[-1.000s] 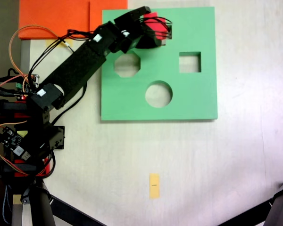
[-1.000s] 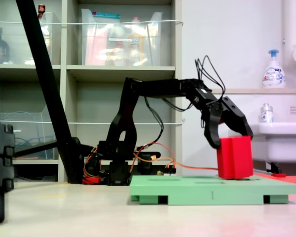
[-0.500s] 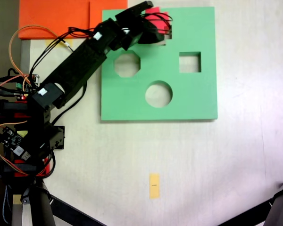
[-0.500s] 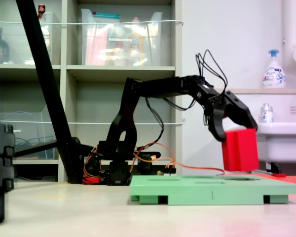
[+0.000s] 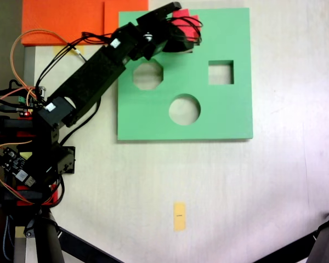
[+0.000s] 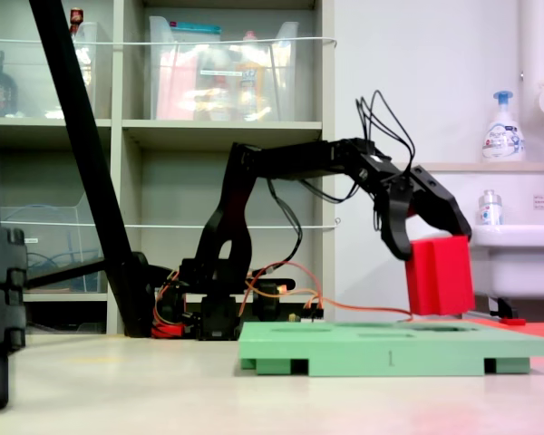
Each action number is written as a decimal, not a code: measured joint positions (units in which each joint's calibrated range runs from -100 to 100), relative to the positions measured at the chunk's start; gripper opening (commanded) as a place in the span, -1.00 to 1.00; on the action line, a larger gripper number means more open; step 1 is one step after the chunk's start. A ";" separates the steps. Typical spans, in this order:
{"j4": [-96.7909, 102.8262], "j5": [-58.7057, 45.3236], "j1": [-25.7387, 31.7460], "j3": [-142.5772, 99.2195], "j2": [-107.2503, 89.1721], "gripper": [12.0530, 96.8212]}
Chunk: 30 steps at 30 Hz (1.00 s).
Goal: Put the cross columnar block into the corresponding hole
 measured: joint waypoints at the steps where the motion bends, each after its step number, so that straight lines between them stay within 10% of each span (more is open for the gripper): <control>1: -0.10 0.54 0.00 0.00 0.00 -0.04; 30: -1.76 1.61 -0.39 0.10 3.97 -0.04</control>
